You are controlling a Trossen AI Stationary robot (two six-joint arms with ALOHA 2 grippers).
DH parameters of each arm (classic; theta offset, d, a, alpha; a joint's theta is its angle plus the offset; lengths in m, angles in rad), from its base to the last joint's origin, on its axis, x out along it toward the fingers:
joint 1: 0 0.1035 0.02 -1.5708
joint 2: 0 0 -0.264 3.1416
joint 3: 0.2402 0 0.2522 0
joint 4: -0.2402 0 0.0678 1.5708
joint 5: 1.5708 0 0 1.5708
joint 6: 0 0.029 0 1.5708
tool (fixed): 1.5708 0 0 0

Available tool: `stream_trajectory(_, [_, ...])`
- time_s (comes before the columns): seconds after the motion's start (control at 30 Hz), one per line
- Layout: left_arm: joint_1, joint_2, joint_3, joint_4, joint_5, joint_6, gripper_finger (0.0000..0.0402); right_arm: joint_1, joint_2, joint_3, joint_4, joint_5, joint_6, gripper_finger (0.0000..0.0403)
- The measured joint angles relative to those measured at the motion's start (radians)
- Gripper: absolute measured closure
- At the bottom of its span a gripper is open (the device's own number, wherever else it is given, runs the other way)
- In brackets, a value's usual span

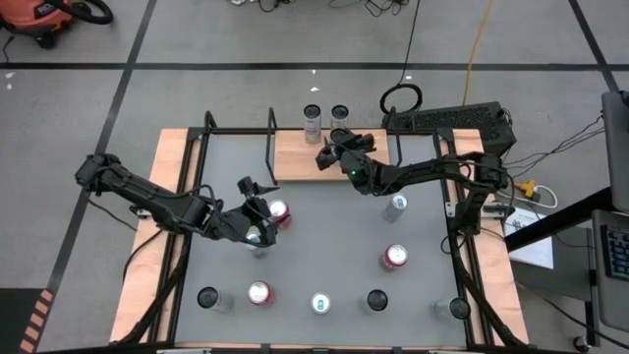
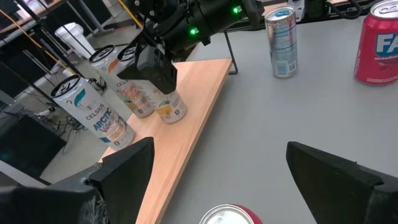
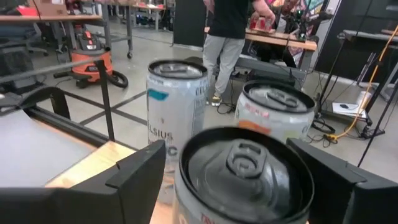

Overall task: Place canned beverage on shelf
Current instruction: Put the top white yellow soda can aligned with the other white yellow soda can on the shelf

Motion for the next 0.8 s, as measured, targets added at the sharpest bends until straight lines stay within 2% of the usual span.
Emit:
stream_trajectory(0.27, [0.000, 0.000, 0.000, 0.000, 0.000, -0.006, 0.0036, 0.023, -0.052, 0.000, 0.034, 0.000, -0.077, 0.0099])
stream_trajectory(0.43, [0.000, 0.000, 0.000, 0.000, 0.000, -0.006, 0.0036, 0.085, -0.131, 0.000, 0.018, 0.001, -0.151, 0.0099])
stream_trajectory(0.63, [-0.001, 0.000, 0.000, 0.000, 0.000, -0.007, 0.0036, 0.207, -0.184, 0.000, -0.185, -0.001, -0.131, 0.0105])
stream_trajectory(0.8, [-0.001, 0.013, 0.000, 0.002, 0.003, -0.008, 0.0036, 0.256, -0.168, 0.000, -0.396, -0.001, 0.047, 0.0145])
